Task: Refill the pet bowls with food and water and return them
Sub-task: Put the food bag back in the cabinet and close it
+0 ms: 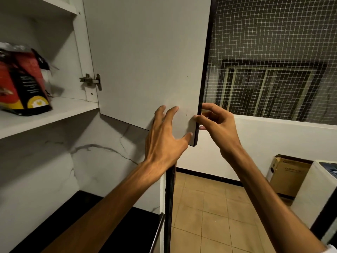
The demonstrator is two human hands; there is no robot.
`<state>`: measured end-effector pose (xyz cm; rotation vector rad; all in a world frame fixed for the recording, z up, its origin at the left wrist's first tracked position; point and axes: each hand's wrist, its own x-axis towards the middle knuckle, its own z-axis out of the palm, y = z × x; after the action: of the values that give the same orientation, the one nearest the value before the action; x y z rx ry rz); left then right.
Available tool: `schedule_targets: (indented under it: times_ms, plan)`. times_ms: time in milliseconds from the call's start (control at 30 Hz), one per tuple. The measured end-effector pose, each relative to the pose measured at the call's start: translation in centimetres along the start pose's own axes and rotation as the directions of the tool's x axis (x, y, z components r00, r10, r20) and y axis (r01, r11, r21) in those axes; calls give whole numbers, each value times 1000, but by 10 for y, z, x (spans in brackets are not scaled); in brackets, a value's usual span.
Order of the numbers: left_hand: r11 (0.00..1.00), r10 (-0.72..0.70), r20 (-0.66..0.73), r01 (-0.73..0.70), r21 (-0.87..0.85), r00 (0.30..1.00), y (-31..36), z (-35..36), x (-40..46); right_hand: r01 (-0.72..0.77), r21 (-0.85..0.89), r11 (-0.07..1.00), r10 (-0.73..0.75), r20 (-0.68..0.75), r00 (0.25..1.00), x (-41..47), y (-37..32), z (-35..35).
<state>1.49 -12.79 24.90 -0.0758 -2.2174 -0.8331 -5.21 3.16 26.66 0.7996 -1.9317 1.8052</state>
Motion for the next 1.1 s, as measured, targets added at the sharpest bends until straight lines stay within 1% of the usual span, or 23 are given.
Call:
schedule_targets:
  times_ms: [233,633,867,967,1100]
  plan:
    - [999,1,-62,-4,-46,998,-5,-15,-16,15,29,999,-16,50,999,-10,-9,9]
    - [972,-21,-124,-9,-233,992,-15,-43,-38,80,128,989,-101,166,981,-27,-29,24]
    - [944,-53,-116,11,-329,992,-21,-65,-56,84,220,972,-129,202,971,-36,-42,38]
    - [917,-92,-103,44,-398,990,-24,-75,-65,85,252,964,-142,218,965,-42,-47,47]
    - [894,-139,-107,78,-442,985,-31,-86,-78,91,301,949,-172,253,952,-48,-55,58]
